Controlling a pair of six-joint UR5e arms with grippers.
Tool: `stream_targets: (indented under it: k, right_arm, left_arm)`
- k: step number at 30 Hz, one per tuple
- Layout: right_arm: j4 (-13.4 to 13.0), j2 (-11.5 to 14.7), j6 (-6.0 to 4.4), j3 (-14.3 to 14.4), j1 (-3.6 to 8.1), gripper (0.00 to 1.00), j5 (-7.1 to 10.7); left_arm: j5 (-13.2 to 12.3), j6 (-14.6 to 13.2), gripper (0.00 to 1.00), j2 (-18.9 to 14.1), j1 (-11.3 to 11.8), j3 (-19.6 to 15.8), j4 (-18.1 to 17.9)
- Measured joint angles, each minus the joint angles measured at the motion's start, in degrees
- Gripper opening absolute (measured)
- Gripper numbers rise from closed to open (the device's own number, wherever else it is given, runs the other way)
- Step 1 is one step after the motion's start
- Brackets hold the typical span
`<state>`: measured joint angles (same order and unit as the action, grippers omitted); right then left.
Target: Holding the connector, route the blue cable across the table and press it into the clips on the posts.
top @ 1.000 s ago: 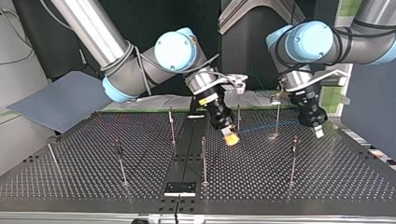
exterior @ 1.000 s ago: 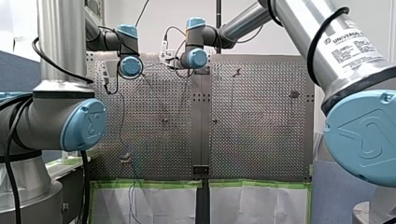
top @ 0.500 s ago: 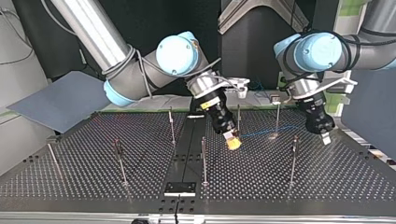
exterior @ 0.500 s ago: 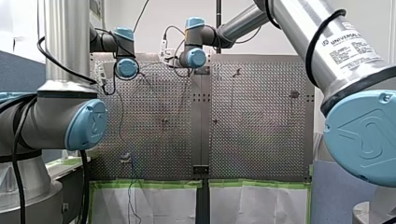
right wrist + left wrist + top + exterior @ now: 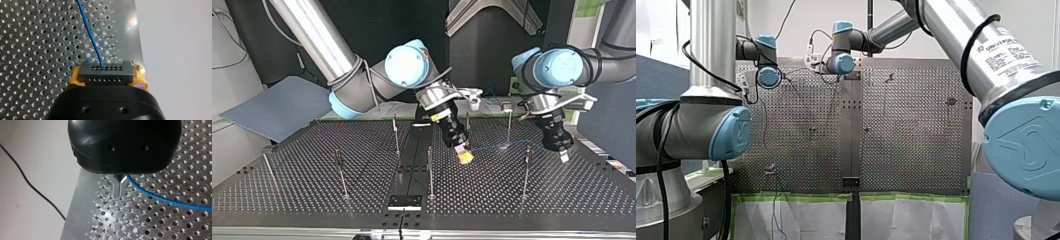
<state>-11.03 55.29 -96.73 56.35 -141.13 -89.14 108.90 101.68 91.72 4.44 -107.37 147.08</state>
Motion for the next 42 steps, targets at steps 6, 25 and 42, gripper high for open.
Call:
stream_targets:
  k: [6, 25, 42]
  right_arm:
    - [0.42, -0.26, -0.05, -1.18, 0.64, 0.00, -0.23]
    - [0.86, -0.71, 0.17, -1.97, 1.33, 0.00, -1.00]
    - [1.56, -2.21, 0.28, -4.94, 2.05, 0.00, -1.12]
  left_arm:
    - [-1.59, 1.07, 0.00, 0.83, 0.93, 0.47, -1.62]
    - [-7.46, 4.58, 0.00, 4.47, 3.06, 1.37, -4.85]
    - [-9.10, 5.17, 0.00, 10.31, 3.47, 4.28, -6.43]
